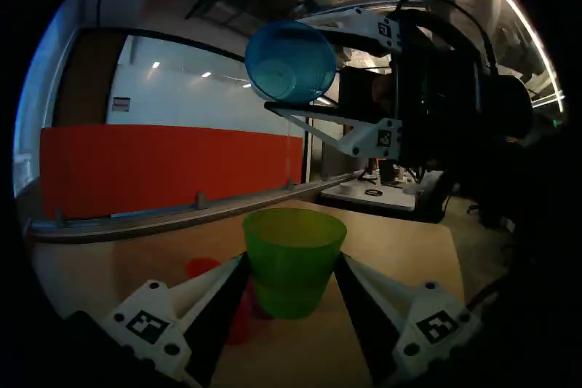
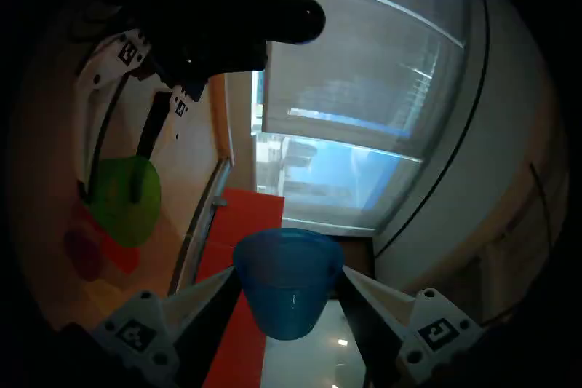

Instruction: Pour water

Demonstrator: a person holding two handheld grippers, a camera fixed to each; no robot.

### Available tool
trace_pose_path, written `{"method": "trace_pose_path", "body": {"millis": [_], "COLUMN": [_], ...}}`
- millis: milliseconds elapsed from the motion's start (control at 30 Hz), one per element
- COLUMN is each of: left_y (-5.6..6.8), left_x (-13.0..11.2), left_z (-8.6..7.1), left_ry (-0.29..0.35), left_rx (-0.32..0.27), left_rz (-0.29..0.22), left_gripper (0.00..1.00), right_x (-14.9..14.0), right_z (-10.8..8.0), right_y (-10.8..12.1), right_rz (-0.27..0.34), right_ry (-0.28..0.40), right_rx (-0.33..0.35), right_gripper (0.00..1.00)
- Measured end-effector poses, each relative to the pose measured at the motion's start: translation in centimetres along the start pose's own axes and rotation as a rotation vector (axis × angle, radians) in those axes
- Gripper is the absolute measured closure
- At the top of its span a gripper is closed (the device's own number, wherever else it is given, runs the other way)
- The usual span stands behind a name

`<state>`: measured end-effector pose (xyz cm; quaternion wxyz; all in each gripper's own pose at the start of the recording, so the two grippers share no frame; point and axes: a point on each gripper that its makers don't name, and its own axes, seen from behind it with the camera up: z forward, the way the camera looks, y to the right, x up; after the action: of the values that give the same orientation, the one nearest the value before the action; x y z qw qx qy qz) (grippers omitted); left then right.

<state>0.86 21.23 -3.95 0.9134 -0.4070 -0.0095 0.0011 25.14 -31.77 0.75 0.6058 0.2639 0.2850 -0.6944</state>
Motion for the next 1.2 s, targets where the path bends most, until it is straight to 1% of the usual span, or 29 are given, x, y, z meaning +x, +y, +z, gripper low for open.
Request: {"method": "trace_pose_path", "body": {"millis": [200,300,400,500,700,867,1033,1200], "left_y": [0.0,0.1,0.1,0.1,0.1,0.1,-0.2,-0.5], "left_x": [0.2,0.3,0.3,0.4,0.4,0.6,0.7,0.8], "left_z": [-0.1,-0.1,-0.2,-0.2,-0.3,-0.4,-0.5,-0.6], "left_ry": [0.0,0.001,0.0,0.0,-0.003,-0.003,-0.005,-0.003], "left_rx": [0.001,0.001,0.0,0.002,0.004,0.008,0.015,0.021], "left_rz": [0.0,0.002,0.002,0.004,0.007,0.013,0.02,0.023], "left_gripper": [0.19,0.19,0.19,0.19,0.19,0.19,0.19,0.19], "right_x": [0.1,0.0,0.0,0.1,-0.2,-0.8,-1.4,-1.9], "right_z": [0.0,0.1,0.1,0.0,-0.1,-0.2,-0.3,-0.4], "right_y": [0.1,0.0,-0.2,-0.2,-0.7,-1.1,-1.6,-2.3], "right_rz": [-0.008,0.011,0.054,0.111,0.276,0.45,0.599,0.765], "right_ry": [0.0,-0.005,-0.01,-0.004,0.001,-0.002,-0.014,-0.033], "right_rx": [-0.004,-0.002,0.001,0.001,0.005,0.007,0.002,0.006], "right_gripper": [0.12,0.12,0.12,0.12,0.12,0.12,0.12,0.12]}}
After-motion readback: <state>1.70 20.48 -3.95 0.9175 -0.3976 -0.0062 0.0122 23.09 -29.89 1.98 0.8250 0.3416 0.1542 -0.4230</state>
